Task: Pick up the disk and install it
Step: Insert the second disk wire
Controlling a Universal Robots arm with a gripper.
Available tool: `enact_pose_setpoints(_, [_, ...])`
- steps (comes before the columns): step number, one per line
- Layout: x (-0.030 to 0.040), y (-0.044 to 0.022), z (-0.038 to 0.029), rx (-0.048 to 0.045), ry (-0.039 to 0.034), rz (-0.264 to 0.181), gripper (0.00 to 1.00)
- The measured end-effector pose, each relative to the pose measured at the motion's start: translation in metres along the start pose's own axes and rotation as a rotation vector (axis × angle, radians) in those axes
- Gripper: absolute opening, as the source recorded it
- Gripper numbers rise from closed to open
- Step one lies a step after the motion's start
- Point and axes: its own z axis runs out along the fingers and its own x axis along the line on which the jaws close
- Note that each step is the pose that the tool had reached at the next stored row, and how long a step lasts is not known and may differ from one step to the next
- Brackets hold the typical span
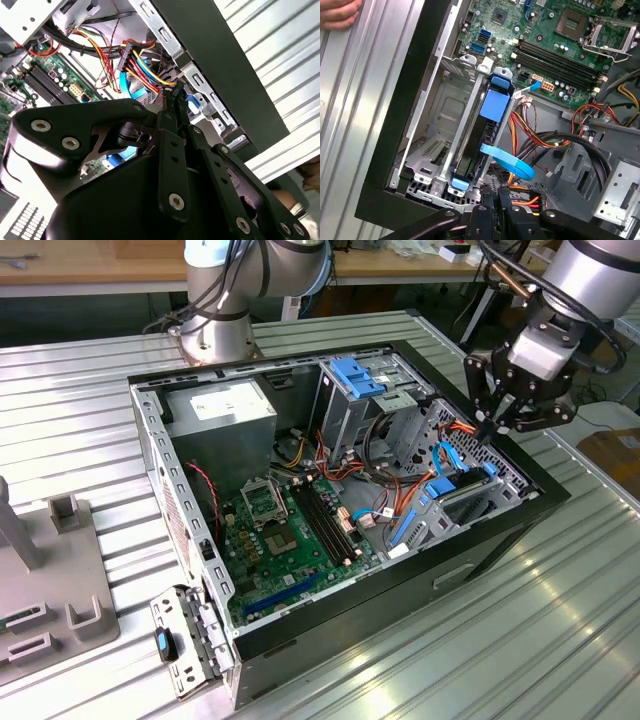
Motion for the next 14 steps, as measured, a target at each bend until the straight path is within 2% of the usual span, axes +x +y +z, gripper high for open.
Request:
enact_pose_setpoints(1, [0.0000,0.0000,0.0003,-0.0005,0.0043,0.047,0.16])
enact_pose_setpoints(7, [0.0000,0.0001,0.0014,-0.0020,0.0163,0.180,0.16])
enact_pose_setpoints(9, [-0.0002,0.0007,0.0014,-0.0023,0.0187,0.205,0.16])
enact_pose_setpoints(14, [-0.0024,0.0067,0.0012,-0.0024,0.0201,0.222,0.16])
